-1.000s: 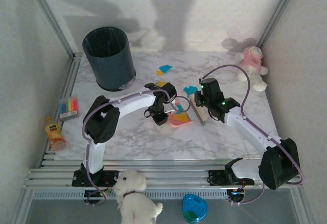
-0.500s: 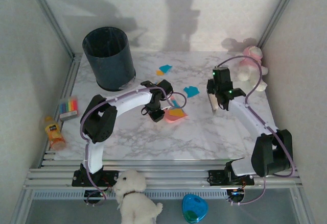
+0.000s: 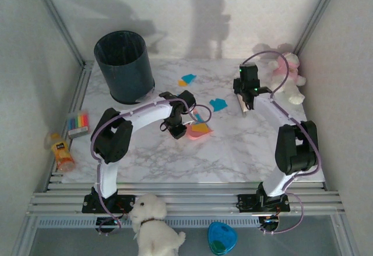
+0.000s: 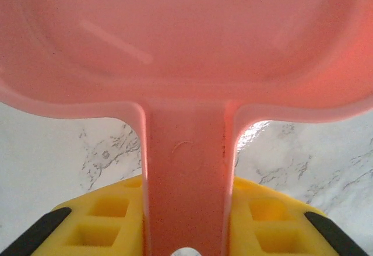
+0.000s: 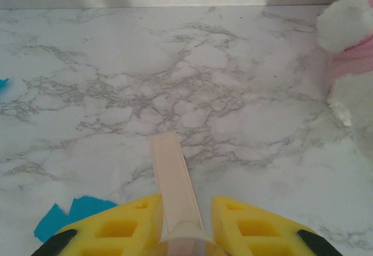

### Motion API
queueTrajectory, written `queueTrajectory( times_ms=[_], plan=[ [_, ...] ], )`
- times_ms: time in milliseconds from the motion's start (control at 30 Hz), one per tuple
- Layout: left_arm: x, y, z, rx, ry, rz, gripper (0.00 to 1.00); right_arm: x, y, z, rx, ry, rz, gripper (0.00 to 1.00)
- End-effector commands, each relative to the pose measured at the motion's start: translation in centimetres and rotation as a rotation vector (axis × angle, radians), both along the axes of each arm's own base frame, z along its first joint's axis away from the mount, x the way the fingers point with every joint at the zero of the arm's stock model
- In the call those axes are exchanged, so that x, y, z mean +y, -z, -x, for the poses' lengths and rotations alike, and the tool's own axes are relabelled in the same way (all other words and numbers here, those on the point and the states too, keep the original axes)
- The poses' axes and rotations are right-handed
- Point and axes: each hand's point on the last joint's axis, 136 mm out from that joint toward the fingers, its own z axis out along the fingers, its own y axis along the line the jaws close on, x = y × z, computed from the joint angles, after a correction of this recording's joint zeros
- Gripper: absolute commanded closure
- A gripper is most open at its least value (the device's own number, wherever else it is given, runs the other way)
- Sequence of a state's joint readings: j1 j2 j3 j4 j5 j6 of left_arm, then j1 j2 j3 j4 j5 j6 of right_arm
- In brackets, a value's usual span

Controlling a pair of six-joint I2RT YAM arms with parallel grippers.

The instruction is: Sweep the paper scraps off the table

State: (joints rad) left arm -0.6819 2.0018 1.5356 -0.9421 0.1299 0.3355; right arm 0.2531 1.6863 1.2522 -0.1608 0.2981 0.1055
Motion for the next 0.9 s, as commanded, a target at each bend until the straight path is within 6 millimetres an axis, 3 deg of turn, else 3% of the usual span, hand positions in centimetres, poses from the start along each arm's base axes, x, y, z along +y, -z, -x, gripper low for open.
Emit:
queueTrajectory(
  times_ms=[0, 400, 867],
  plan=[
    [1.5, -0.5, 0.1, -0.002, -0.043, -0.033, 1.00, 1.1, -1.8, -2.0, -0.063, -0.053, -0.013, 1.00],
    [1.6, -0.3, 0.1, 0.010, -0.047, -0.029, 1.00, 6.1, 0.2, -1.3, -0.002, -0.278, -0.019, 1.00],
    [1.7, -0.4, 0.1, 0.018, -0.050, -0.025, 1.00, 11.2, 2.2, 1.6, 0.097, -0.460, -0.024, 1.00]
  ],
)
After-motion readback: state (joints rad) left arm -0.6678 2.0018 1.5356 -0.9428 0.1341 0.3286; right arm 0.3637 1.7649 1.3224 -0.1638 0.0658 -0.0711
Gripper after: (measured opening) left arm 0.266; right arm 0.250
